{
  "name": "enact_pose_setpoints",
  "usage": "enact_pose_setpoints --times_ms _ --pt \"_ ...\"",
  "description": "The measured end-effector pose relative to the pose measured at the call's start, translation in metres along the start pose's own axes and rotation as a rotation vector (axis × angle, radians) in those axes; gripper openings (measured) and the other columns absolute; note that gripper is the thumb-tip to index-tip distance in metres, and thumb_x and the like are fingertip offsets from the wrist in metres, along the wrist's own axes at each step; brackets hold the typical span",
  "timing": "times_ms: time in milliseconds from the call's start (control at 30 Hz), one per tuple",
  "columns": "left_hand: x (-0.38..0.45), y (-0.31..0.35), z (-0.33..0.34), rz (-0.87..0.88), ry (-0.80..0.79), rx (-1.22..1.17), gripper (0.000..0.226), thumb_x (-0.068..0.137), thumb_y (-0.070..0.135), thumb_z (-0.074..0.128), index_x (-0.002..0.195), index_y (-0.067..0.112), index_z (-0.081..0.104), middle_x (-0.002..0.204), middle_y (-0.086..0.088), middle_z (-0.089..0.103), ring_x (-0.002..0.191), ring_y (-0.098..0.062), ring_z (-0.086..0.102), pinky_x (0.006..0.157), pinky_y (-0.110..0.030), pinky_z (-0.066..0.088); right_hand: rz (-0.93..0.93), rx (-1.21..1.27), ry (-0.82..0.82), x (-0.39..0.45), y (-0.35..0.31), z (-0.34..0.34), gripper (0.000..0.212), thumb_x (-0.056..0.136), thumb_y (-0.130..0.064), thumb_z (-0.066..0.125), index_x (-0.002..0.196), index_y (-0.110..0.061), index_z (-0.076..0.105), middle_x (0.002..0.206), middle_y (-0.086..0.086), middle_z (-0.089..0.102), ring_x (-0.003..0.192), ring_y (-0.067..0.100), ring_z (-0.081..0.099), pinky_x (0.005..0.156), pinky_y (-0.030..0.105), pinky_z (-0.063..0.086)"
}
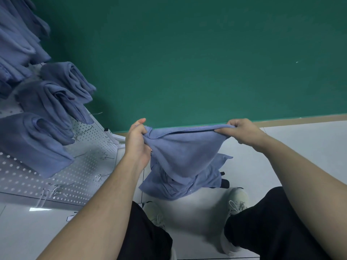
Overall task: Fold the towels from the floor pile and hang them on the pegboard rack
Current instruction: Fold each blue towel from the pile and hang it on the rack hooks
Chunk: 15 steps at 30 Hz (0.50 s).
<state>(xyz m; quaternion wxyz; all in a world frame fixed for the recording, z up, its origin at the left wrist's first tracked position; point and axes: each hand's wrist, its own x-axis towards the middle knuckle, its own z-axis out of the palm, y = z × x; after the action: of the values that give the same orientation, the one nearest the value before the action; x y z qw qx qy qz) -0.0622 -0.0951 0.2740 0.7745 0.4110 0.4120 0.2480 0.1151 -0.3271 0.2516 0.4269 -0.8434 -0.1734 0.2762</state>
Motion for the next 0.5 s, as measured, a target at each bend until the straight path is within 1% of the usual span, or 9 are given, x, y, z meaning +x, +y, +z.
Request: enact_pose_setpoints --times_ms 67,133,167,233,267,333,367,433,500 --pt "0.003 -0.002 -0.001 -0.01 -0.005 0.033 0.022 0.096 0.004 0.05 0.106 0.019 0.063 0.084 0.0 0.061 0.068 -0.011 0.06 0.061 -0.024 0.05 -0.011 0.138 0.055 0.0 0.0 -0.001 0.032 0.089 -0.038 0.073 0.077 -0.017 0.051 0.072 0.002 0.046 0.068 0.017 0.041 0.06 0.028 0.036" --pt "0.007 -0.007 -0.002 0.004 0.012 0.039 0.017 0.097 0.01 0.06 0.11 0.018 0.068 0.096 0.003 0.072 0.077 -0.008 0.069 0.067 -0.022 0.055 -0.035 0.309 0.075 0.0 -0.003 -0.001 0.025 0.094 -0.033 0.068 0.087 -0.014 0.054 0.082 0.003 0.054 0.076 0.016 0.052 0.073 0.029 0.049" --pt "0.009 -0.01 -0.002 0.017 0.024 0.03 0.018 0.096 0.01 0.063 0.112 0.016 0.069 0.1 0.003 0.074 0.081 -0.007 0.071 0.068 -0.021 0.056 -0.036 0.395 0.075 0.001 -0.004 0.0 0.022 0.095 -0.03 0.066 0.089 -0.014 0.053 0.086 0.003 0.058 0.08 0.015 0.057 0.078 0.031 0.054" --pt "0.011 -0.014 -0.003 0.03 0.043 0.008 0.021 0.096 0.011 0.065 0.116 0.015 0.07 0.108 0.002 0.074 0.088 -0.007 0.071 0.072 -0.02 0.057 -0.012 0.504 0.088 0.003 -0.006 0.001 0.019 0.097 -0.027 0.064 0.088 -0.017 0.051 0.092 0.003 0.062 0.085 0.016 0.06 0.079 0.033 0.056" --pt "0.012 -0.016 -0.003 0.031 0.047 0.006 0.022 0.096 0.011 0.065 0.116 0.015 0.07 0.112 0.0 0.074 0.091 -0.008 0.071 0.074 -0.019 0.057 0.003 0.519 0.117 0.006 -0.005 0.002 0.018 0.097 -0.027 0.064 0.088 -0.019 0.051 0.094 0.003 0.062 0.087 0.017 0.06 0.081 0.034 0.056" --pt "0.013 -0.017 -0.004 0.021 0.035 0.022 0.02 0.096 0.009 0.064 0.113 0.017 0.07 0.115 -0.001 0.072 0.095 -0.009 0.07 0.072 -0.017 0.056 0.026 0.481 0.203 0.01 -0.004 0.003 0.014 0.096 -0.028 0.065 0.093 -0.02 0.054 0.099 0.003 0.064 0.092 0.017 0.06 0.089 0.038 0.053" --pt "0.014 -0.017 -0.004 0.011 0.019 0.033 0.021 0.096 0.007 0.062 0.112 0.018 0.071 0.116 -0.002 0.072 0.096 -0.01 0.069 0.071 -0.016 0.055 0.031 0.452 0.233 0.011 -0.004 0.003 0.013 0.095 -0.029 0.065 0.094 -0.02 0.056 0.099 0.002 0.064 0.094 0.017 0.06 0.091 0.037 0.051" --pt "0.014 -0.018 -0.004 -0.012 -0.013 0.068 0.025 0.097 0.002 0.057 0.113 0.017 0.071 0.116 -0.004 0.071 0.095 -0.011 0.068 0.07 -0.015 0.055 0.035 0.406 0.263 0.011 -0.004 0.006 0.013 0.095 -0.03 0.065 0.096 -0.02 0.056 0.097 0.0 0.064 0.091 0.015 0.059 0.09 0.034 0.048" --pt "0.013 -0.019 -0.002 -0.017 -0.035 0.099 0.029 0.098 0.0 0.053 0.118 0.013 0.07 0.115 -0.003 0.071 0.093 -0.01 0.069 0.069 -0.014 0.055 0.046 0.388 0.265 0.011 -0.006 0.009 0.012 0.094 -0.031 0.063 0.095 -0.02 0.057 0.093 -0.001 0.063 0.087 0.013 0.057 0.085 0.032 0.046"
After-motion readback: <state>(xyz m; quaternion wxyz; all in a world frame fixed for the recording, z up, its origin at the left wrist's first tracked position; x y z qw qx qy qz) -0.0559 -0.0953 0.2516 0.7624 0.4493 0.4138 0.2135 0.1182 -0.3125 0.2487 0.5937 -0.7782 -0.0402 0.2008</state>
